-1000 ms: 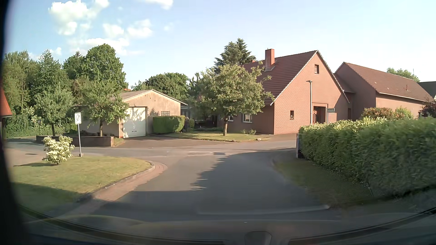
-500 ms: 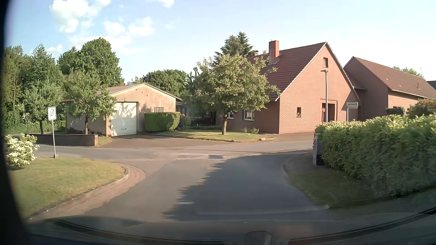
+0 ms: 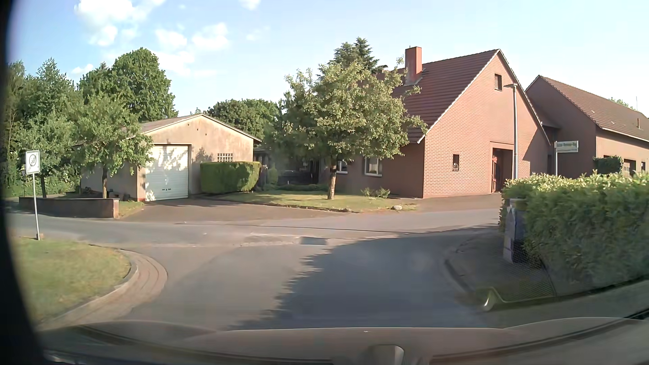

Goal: Follow the waypoints while adhering to traffic rules and regulations

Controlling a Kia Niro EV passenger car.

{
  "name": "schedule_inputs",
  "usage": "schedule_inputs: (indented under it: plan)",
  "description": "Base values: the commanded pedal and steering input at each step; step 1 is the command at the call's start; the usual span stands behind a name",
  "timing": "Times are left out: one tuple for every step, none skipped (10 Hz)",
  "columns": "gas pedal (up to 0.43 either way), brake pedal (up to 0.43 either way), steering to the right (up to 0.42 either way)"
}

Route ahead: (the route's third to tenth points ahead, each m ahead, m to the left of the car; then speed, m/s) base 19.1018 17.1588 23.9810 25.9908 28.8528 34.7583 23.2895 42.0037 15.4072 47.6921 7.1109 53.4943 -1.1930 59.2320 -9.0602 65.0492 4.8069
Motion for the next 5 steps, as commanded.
schedule_inputs:
  plan:
    - [0.000, 0.287, 0.009]
    - [0.000, 0.287, 0.009]
    - [0.000, 0.287, 0.009]
    - [0.000, 0.287, 0.007]
    - [0.000, 0.293, 0.001]
